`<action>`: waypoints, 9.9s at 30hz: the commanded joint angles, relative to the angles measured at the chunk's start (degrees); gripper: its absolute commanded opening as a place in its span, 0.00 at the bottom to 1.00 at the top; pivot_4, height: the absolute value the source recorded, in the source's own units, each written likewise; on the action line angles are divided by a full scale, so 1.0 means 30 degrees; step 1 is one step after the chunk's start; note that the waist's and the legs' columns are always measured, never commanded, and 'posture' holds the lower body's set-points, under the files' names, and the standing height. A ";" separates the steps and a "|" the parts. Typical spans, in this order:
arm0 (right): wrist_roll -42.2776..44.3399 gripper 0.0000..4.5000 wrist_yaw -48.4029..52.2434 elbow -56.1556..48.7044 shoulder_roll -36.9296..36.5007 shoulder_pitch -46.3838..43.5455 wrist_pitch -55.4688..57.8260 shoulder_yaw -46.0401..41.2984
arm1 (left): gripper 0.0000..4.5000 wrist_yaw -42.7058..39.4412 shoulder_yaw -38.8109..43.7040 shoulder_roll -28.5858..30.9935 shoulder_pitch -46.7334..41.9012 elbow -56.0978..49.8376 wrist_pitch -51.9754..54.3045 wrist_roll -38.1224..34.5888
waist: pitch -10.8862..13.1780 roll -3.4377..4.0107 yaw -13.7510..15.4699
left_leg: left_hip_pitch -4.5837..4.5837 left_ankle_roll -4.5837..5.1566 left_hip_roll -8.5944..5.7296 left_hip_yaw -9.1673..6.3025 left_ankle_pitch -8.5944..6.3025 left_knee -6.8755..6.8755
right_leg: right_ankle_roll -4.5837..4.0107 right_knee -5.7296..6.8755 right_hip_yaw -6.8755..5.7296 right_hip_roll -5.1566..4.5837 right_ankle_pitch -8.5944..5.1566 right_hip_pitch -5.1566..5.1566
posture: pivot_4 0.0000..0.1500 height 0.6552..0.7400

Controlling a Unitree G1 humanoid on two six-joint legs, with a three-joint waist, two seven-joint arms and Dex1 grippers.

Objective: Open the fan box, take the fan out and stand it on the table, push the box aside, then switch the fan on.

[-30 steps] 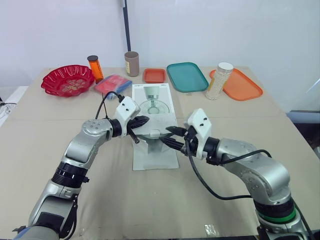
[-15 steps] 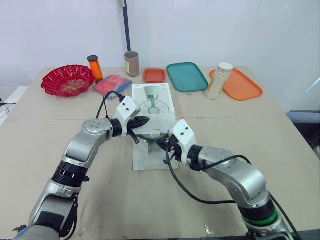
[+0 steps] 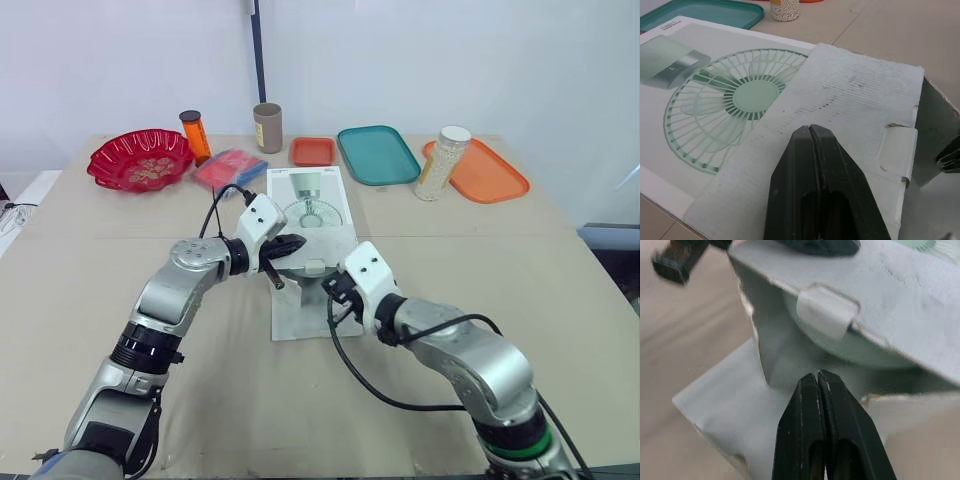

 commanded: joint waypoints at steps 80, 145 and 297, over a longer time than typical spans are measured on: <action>-0.2074 0.01 0.3350 0.6407 0.2225 -0.2052 -0.6245 -0.1989 | 0.00 0.2837 0.3513 0.1389 -0.0079 -0.7441 0.6994 -0.2238 | -0.0004 0.0029 -0.0121 | -0.0004 0.0002 0.0017 0.0018 0.0004 0.0023 | -0.0007 0.0031 0.0022 0.0021 0.0023 -0.0023 | 1.00 1.00; -0.3749 0.01 0.3924 0.9186 0.3011 -0.2934 -0.8649 -0.0321 | 0.00 0.3770 0.1263 0.5176 0.2998 -0.6414 0.7653 -0.2491 | -0.0014 0.0019 -0.0115 | 0.0024 -0.0023 0.0073 0.0041 0.0017 0.0021 | -0.0048 0.0034 0.0036 0.0077 0.0050 -0.0021 | 1.00 1.00; -0.4354 0.00 0.3057 0.8293 0.3885 -0.1903 -0.6768 0.0113 | 0.90 1.3654 0.7140 -0.8593 0.7711 -0.7181 0.6846 -0.9139 | -0.0119 -0.0079 -0.0055 | 0.0032 -0.0068 0.0084 0.0032 0.0020 -0.0010 | -0.0036 -0.0027 0.0029 0.0084 0.0049 0.0003 | 1.00 1.00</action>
